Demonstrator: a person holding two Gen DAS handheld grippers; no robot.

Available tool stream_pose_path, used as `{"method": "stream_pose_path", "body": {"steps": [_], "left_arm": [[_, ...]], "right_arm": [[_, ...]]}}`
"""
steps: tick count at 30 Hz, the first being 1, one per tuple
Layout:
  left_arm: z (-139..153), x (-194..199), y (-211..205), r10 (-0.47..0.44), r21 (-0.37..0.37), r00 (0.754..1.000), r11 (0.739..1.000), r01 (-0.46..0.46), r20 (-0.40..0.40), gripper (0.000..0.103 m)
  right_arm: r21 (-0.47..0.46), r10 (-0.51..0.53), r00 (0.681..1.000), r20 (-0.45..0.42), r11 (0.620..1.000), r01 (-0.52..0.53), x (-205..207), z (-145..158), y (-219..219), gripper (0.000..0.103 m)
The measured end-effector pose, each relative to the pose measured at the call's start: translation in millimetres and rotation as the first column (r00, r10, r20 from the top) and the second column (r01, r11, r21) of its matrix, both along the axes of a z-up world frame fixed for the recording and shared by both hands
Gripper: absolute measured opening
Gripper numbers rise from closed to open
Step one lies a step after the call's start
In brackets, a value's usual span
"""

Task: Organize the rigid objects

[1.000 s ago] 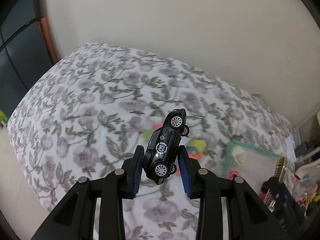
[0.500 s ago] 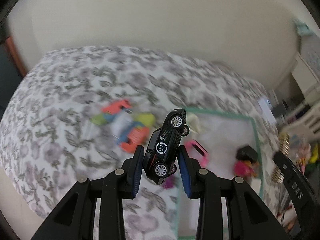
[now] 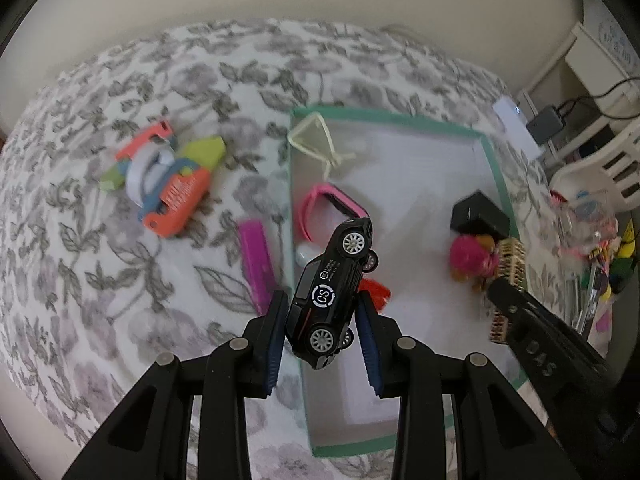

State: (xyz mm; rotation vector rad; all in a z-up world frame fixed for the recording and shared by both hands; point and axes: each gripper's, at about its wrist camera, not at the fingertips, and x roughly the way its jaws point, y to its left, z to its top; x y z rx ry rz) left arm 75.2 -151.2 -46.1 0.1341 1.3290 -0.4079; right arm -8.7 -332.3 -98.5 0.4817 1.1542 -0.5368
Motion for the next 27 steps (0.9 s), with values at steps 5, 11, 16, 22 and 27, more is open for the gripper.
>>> {"method": "stream_pose_path", "body": {"steps": [5,11,16,22,27], "left_arm": [[-11,-5,-10,-0.036,0.016,0.999,0.999,0.037,-0.03,0.036],[-24,-10,-17,-0.063,0.041,0.996,0.997,0.066,-0.068,0.036],[-31,-10,-22,-0.068,0.057,0.994,0.996,0.073,-0.081,0.036],[-44,-10,-23,-0.056,0.054,0.989,0.996,0.064,-0.135,0.036],[-51,-11,-25,-0.053,0.057,0.988,0.996,0.062,-0.146,0.036]], "right_arm": [[0.031,-0.002,0.999,-0.043,1.0,0.003,0,-16,0,0.022],[0.046,-0.005,0.997,-0.074,0.999,0.008,1,-26,-1,0.022],[0.055,-0.008,0.996,-0.09,0.998,0.013,1,-31,-2,0.022],[0.051,-0.01,0.995,-0.097,0.999,0.015,2,-33,0,0.023],[0.063,-0.01,0.994,-0.113,0.998,0.017,4,-40,-1,0.025]]}}
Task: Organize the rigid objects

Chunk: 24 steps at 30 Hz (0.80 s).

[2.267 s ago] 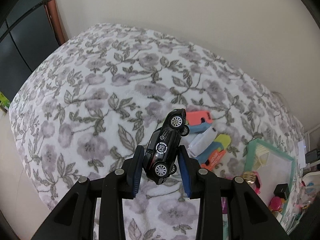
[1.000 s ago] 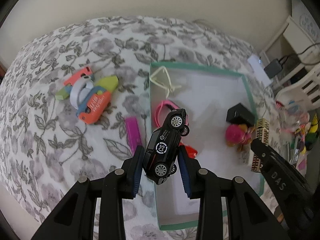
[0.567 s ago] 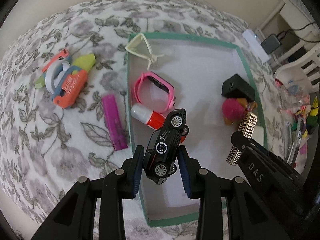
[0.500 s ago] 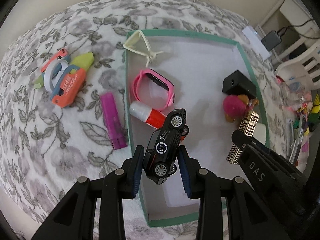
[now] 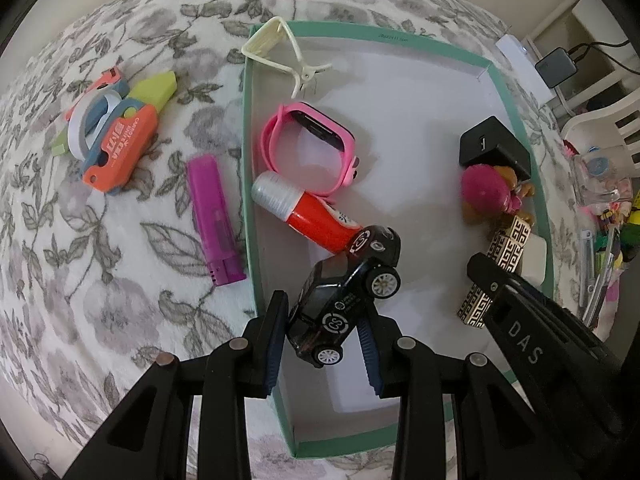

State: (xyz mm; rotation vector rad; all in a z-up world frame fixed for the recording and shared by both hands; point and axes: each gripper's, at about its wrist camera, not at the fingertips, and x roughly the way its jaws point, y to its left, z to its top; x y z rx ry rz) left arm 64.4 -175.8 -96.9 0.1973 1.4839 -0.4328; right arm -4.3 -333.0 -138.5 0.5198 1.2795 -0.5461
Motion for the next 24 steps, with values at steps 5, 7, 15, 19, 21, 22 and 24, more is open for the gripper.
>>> {"method": "stream_pose_path", "body": {"steps": [5,7,15,19,21,22,24], "left_arm": [[-3,-2,-3,0.01,-0.007,1.0,1.0,-0.01,-0.007,0.037],[-2,-1,-1,0.015,-0.018,1.0,1.0,-0.015,-0.015,0.043],[5,5,4,0.036,-0.057,0.999,0.998,-0.037,-0.03,0.05],[16,8,9,0.043,-0.081,0.999,0.996,-0.044,-0.013,0.054],[21,10,12,0.052,-0.092,0.999,0.994,-0.052,-0.004,0.059],[24,12,13,0.056,-0.091,0.998,0.994,-0.055,0.006,0.062],[29,14,17,0.062,-0.095,0.998,0.994,-0.059,0.024,0.063]], "right_arm": [[-0.001,0.001,1.0,-0.002,1.0,-0.001,-1,0,0,0.025],[0.001,0.0,1.0,0.0,1.0,0.0,-1,1,-1,0.025],[-0.028,0.012,1.0,0.026,1.0,-0.012,0,15,1,0.028],[-0.051,0.019,0.998,0.056,0.999,-0.016,-1,29,3,0.029],[-0.062,0.016,0.997,0.077,0.998,-0.011,-1,36,3,0.03],[-0.066,0.015,0.996,0.084,0.998,-0.009,0,38,3,0.033],[-0.071,0.019,0.995,0.102,0.997,-0.012,0,43,5,0.035]]}}
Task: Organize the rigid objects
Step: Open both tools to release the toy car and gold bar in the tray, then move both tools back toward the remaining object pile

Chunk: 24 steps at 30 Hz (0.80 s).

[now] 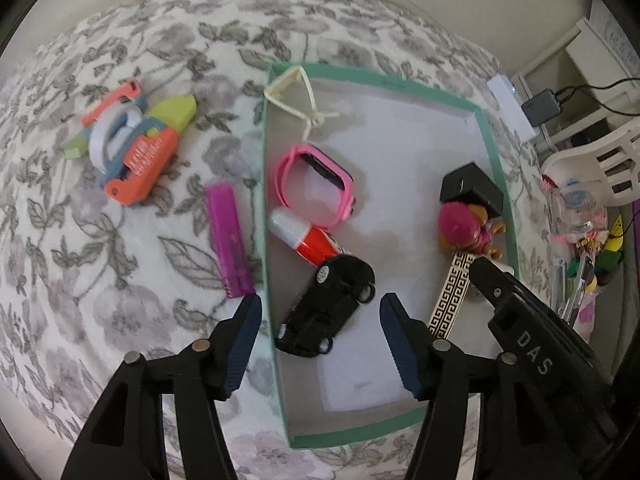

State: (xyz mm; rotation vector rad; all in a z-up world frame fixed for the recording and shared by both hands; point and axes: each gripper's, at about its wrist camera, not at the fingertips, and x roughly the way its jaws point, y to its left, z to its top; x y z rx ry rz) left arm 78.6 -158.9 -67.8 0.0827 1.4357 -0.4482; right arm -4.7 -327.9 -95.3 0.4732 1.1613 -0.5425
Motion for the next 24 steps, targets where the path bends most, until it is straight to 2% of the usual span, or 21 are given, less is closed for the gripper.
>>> {"method": "stream_pose_path", "body": {"steps": [7,11,13,16,17,19,24], "left_arm": [[25,4,18,0.048,-0.062,0.998,0.997,-0.046,0.035,0.063],[35,9,32,0.093,-0.068,0.993,0.994,-0.089,0.066,0.065],[36,10,35,0.122,-0.058,0.989,0.991,-0.117,0.087,0.078],[40,15,48,0.17,-0.029,0.977,0.985,-0.167,0.128,0.082],[41,18,54,0.189,-0.019,0.972,0.982,-0.188,0.137,0.083],[40,22,64,0.229,-0.01,0.963,0.973,-0.23,0.143,0.09],[34,32,83,0.303,0.002,0.943,0.952,-0.306,0.137,0.095]], "right_arm": [[-0.038,0.022,0.998,0.065,0.999,-0.02,2,21,9,0.035],[-0.055,0.024,0.996,0.09,0.998,-0.019,2,29,11,0.035],[-0.057,0.031,0.996,0.086,0.998,-0.026,4,28,13,0.035],[-0.058,0.057,0.996,0.07,0.997,-0.053,9,24,20,0.035],[-0.059,0.068,0.996,0.065,0.996,-0.064,11,23,23,0.037],[-0.063,0.082,0.995,0.062,0.995,-0.078,14,21,28,0.057],[-0.073,0.108,0.992,0.061,0.992,-0.104,18,19,37,0.07]]}}
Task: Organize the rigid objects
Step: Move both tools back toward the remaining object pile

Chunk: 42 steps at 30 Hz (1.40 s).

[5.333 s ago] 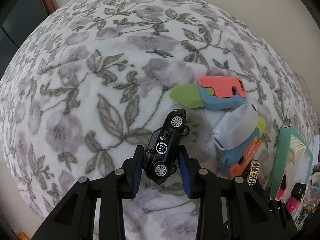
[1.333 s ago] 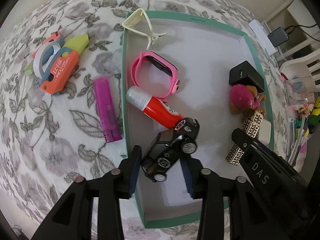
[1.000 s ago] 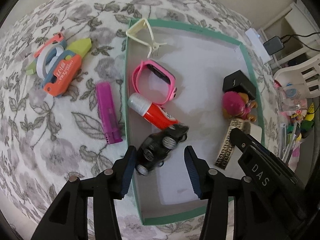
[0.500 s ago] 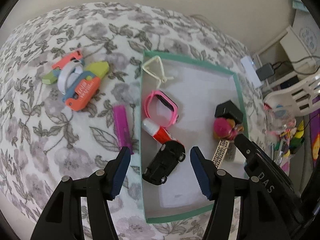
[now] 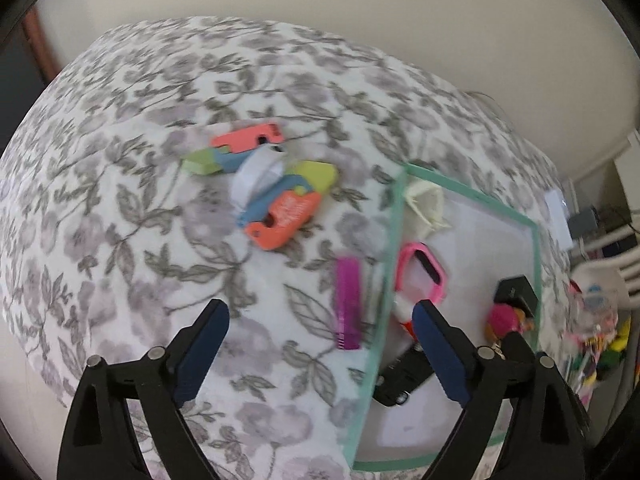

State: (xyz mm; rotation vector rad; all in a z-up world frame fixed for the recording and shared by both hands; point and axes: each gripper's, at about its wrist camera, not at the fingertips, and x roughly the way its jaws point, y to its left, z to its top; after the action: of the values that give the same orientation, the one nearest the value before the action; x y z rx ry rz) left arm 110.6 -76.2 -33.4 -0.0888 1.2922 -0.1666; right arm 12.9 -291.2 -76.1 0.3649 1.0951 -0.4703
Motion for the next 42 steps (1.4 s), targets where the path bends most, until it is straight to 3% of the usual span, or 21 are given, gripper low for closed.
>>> {"method": "stream_pose_path", "body": {"steps": [7,11,13,19,27,35,42], "left_arm": [[-7,6,16,0.058,0.031,0.998,0.998,-0.058,0.0,0.096],[-10,9,22,0.079,0.035,0.997,0.996,-0.079,-0.004,0.096],[-10,11,27,0.091,0.039,0.996,0.995,-0.091,-0.002,0.096],[-10,18,51,0.168,0.072,0.986,0.983,-0.169,0.014,0.096],[-5,27,97,0.281,0.151,0.955,0.944,-0.294,0.099,0.096],[-21,28,127,0.344,0.132,0.938,0.928,-0.347,0.048,0.096],[-29,32,135,0.352,0.113,0.936,0.929,-0.352,0.026,0.096]], "right_arm": [[-0.014,0.018,1.0,-0.006,1.0,-0.018,3,-4,5,0.086],[-0.024,0.034,0.999,0.013,0.999,-0.034,4,-2,9,0.091],[-0.034,0.037,0.999,0.014,0.999,-0.036,4,-2,11,0.103],[-0.056,0.065,0.998,0.023,0.996,-0.063,8,-4,21,0.103],[-0.005,0.21,0.975,0.066,0.978,-0.21,26,-10,64,0.103],[0.061,0.292,0.949,0.114,0.952,-0.301,47,-15,90,0.102],[0.041,0.35,0.932,0.091,0.934,-0.355,65,-25,106,0.096]]}}
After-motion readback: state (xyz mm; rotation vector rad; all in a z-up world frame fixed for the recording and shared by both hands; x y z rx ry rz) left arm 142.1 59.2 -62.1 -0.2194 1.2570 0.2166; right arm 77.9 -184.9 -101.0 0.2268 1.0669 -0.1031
